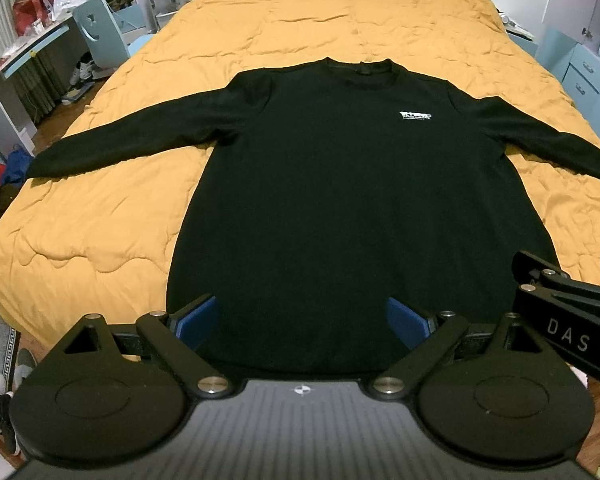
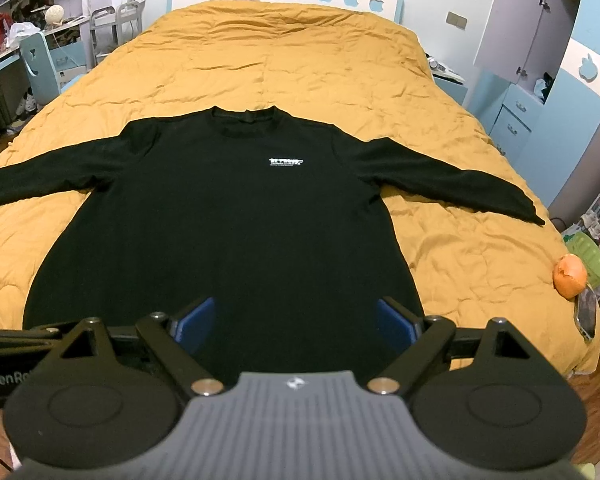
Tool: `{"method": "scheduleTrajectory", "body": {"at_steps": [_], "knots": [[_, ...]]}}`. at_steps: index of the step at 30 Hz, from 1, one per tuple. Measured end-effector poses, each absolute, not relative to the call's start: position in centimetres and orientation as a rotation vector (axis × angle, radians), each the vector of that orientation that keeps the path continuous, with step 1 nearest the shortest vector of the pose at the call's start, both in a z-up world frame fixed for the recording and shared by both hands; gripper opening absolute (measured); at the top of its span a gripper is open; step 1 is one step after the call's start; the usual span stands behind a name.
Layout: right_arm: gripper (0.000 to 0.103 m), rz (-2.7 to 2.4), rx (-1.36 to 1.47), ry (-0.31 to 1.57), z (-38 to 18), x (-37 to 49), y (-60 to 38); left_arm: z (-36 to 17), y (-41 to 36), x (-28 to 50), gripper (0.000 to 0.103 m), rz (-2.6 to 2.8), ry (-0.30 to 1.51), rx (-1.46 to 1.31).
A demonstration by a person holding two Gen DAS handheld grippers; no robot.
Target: Fold small clothes
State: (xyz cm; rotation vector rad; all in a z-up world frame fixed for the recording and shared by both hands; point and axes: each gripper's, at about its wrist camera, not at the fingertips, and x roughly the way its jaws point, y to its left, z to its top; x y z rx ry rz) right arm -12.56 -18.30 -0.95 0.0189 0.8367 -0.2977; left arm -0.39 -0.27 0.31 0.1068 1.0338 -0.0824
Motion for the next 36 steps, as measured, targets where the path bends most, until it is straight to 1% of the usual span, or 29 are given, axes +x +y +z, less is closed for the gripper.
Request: {"method": "scheduleTrajectory", "body": {"at_steps": [36], "knots": [[0.083, -0.304, 0.02, 0.839, -1.04, -12.29, -18.38, -0.03, -0.39, -0.4, 0.103, -0.085, 1.038, 0.115]]}}
